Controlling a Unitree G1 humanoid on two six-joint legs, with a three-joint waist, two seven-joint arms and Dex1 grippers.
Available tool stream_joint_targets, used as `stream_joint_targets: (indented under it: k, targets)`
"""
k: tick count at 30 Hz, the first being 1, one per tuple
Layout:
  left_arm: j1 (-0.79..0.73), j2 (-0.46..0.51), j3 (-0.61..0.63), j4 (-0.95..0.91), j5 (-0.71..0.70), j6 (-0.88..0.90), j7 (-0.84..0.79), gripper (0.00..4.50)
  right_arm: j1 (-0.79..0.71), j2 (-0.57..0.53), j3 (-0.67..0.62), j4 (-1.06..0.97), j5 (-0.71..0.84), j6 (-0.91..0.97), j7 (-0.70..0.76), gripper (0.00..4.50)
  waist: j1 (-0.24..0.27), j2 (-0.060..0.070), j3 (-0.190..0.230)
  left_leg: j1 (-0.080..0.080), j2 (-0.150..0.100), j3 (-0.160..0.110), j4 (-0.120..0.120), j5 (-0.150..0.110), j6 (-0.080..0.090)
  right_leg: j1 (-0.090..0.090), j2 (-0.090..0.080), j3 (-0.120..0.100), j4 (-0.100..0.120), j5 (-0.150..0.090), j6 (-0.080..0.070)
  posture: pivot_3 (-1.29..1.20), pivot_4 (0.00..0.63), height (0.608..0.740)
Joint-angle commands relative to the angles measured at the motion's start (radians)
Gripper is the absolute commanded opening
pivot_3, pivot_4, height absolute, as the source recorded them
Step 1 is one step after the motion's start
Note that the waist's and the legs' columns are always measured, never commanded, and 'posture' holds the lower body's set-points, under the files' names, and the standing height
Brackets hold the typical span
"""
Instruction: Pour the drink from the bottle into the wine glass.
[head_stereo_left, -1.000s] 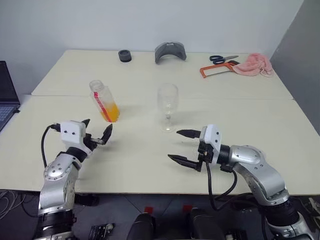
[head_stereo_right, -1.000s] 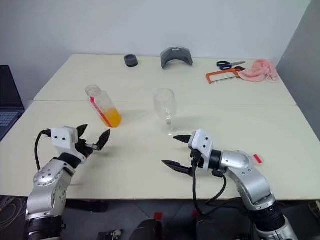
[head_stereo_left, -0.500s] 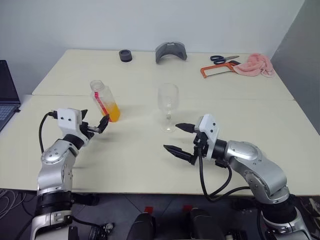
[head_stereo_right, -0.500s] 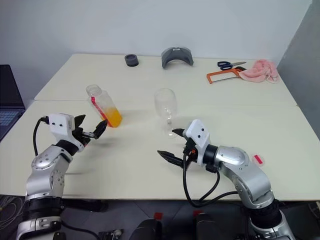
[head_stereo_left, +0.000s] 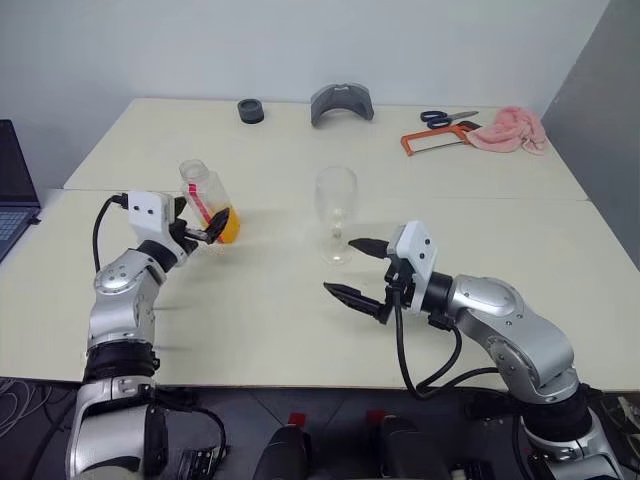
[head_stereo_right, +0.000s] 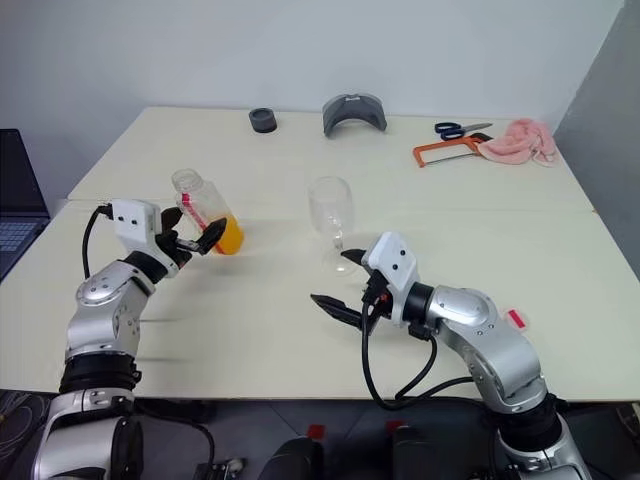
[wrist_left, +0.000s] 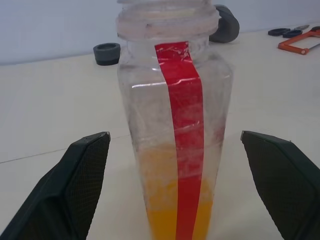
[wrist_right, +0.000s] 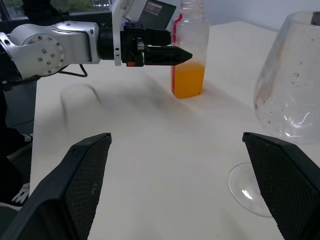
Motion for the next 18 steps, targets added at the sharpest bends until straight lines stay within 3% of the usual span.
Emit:
stream_joint_targets:
  k: [1, 10, 13, 18]
  targets:
    - [-0.058, 0.020, -0.006, 0.047, 0.019, -0.046, -0.008, 4.50, -0.025, 0.015, -0.016, -0.035, 0.022, -0.044, 0.001, 4.48, -0.001, 0.000, 0.000, 0.000, 0.000, 0.000, 0.000, 0.000, 0.000, 0.000, 0.000, 0.000, 0.000, 0.000, 0.000, 0.00, 0.150, 0.740]
    - [-0.155, 0.009, -0.012, 0.170, 0.026, -0.094, -0.032, 4.50, -0.028, 0.019, -0.013, -0.035, 0.020, -0.054, -0.004, 4.48, 0.000, 0.000, 0.000, 0.000, 0.000, 0.000, 0.000, 0.000, 0.000, 0.000, 0.000, 0.000, 0.000, 0.000, 0.000, 0.00, 0.150, 0.740]
    - [-0.167, 0.007, -0.012, 0.190, 0.025, -0.100, -0.039, 3.95, -0.029, 0.021, -0.012, -0.035, 0.018, -0.055, -0.006, 4.50, -0.001, 0.000, 0.000, 0.000, 0.000, 0.000, 0.000, 0.000, 0.000, 0.000, 0.000, 0.000, 0.000, 0.000, 0.000, 0.00, 0.150, 0.740]
    - [-0.171, -0.002, -0.009, 0.203, 0.017, -0.096, -0.045, 2.38, -0.030, 0.020, -0.012, -0.033, 0.013, -0.057, -0.008, 4.50, -0.001, 0.000, 0.000, -0.001, 0.000, 0.000, 0.000, 0.000, 0.000, 0.000, 0.000, 0.000, 0.000, 0.000, 0.000, 0.00, 0.150, 0.740]
